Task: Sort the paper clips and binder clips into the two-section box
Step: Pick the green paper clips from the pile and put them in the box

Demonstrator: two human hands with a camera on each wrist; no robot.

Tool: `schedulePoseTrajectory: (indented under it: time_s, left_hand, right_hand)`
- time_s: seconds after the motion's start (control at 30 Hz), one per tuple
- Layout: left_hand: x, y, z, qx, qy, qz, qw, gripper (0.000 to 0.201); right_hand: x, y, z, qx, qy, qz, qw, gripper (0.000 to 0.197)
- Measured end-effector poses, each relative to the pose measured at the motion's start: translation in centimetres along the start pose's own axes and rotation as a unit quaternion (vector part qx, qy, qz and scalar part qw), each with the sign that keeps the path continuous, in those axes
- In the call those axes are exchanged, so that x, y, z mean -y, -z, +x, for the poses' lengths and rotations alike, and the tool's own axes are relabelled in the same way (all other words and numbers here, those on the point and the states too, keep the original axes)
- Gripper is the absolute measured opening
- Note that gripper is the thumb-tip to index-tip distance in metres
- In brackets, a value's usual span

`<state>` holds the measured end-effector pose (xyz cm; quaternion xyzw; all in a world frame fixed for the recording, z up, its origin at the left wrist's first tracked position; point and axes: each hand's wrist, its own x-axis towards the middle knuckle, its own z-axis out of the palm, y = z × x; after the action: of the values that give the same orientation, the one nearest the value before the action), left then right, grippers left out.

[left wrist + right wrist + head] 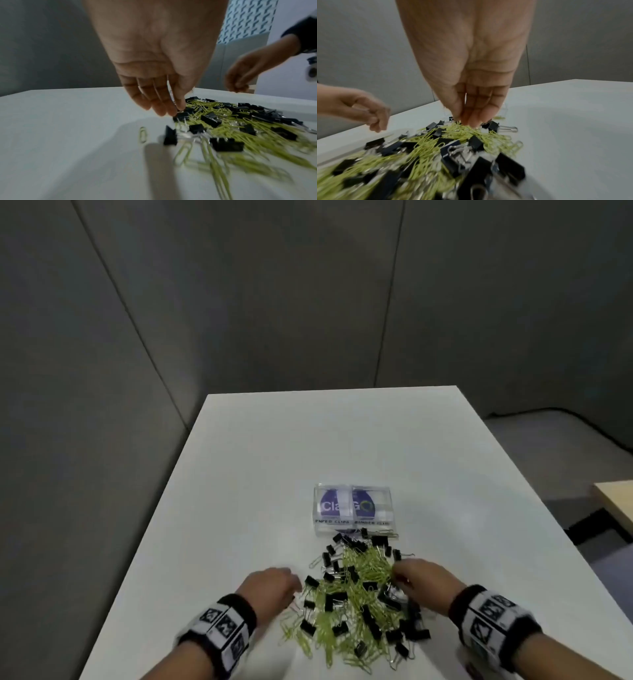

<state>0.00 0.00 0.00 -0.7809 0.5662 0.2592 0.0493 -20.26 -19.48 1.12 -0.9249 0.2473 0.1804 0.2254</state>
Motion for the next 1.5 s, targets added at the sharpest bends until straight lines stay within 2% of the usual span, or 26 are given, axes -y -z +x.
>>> schedulePoseTrajectory:
  time_s: [0.1, 0.17, 0.23, 0.4, 0.53, 0.67, 0.73, 0.93, 1.03, 1.17, 1.3, 1.5]
  left_hand:
    - [-2.6, 0.6, 3.6, -0.053, -0.080, 0.029, 0.995, 0.035]
    - [-4.5, 0.5, 5.6, -0.054, -0.122, 0.062, 0.989, 0.044]
    - [-5.3, -0.7, 6.9, -0.041, -0.138, 0.102, 0.984, 0.050]
    - [-4.9, -2.8, 7.3, -0.042, -0.144, 0.121, 0.981, 0.051]
    - [-4.2, -2.6, 7.3, -0.086, -0.108, 0.089, 0.986, 0.040]
    - [-5.3, -2.5, 8.0, -0.084, -0.062, 0.067, 0.992, 0.038]
    - [-5.8, -2.7, 8.2, -0.075, -0.049, 0.068, 0.994, 0.038]
    - [-5.4, -2.9, 8.2, -0.085, -0.052, 0.073, 0.992, 0.032]
    - [-5.6, -2.6, 8.2, -0.098, -0.031, 0.029, 0.994, 0.038]
    - [-6.1, -2.4, 8.5, -0.093, 0.028, 0.005, 0.995, 0.038]
    - [-6.2, -2.5, 9.0, -0.067, 0.009, 0.030, 0.997, 0.030]
    - [-6.3, -2.2, 9.4, -0.043, 0.010, -0.011, 0.999, 0.041]
  right_hand:
    - [-0.1, -0.1, 3.3, -0.065, -0.020, -0.022, 0.997, 0.022]
    - [0.0, -0.4, 4.7, -0.082, -0.033, -0.033, 0.996, 0.027]
    - [-0.1, -1.7, 5.0, -0.072, -0.037, -0.058, 0.995, 0.026]
    - [0.3, -3.8, 4.1, -0.093, -0.006, -0.061, 0.994, 0.022]
    - [-1.5, -2.7, 4.9, -0.153, -0.031, -0.034, 0.987, 0.038]
    - [-2.8, -2.1, 5.9, -0.079, -0.052, -0.087, 0.992, 0.069]
    - [-2.9, -2.6, 5.9, -0.060, -0.048, -0.123, 0.989, 0.075]
    - [-3.1, -4.4, 5.2, -0.123, -0.022, -0.120, 0.985, 0.042]
    - [-3.2, -3.9, 5.5, -0.142, -0.034, -0.069, 0.987, 0.042]
    - [-3.3, -3.6, 6.0, -0.109, -0.039, -0.089, 0.989, 0.045]
    - [-2.9, -3.8, 6.3, -0.095, -0.049, -0.111, 0.988, 0.026]
    - [-1.9, -3.9, 6.2, -0.080, -0.069, -0.108, 0.989, 0.027]
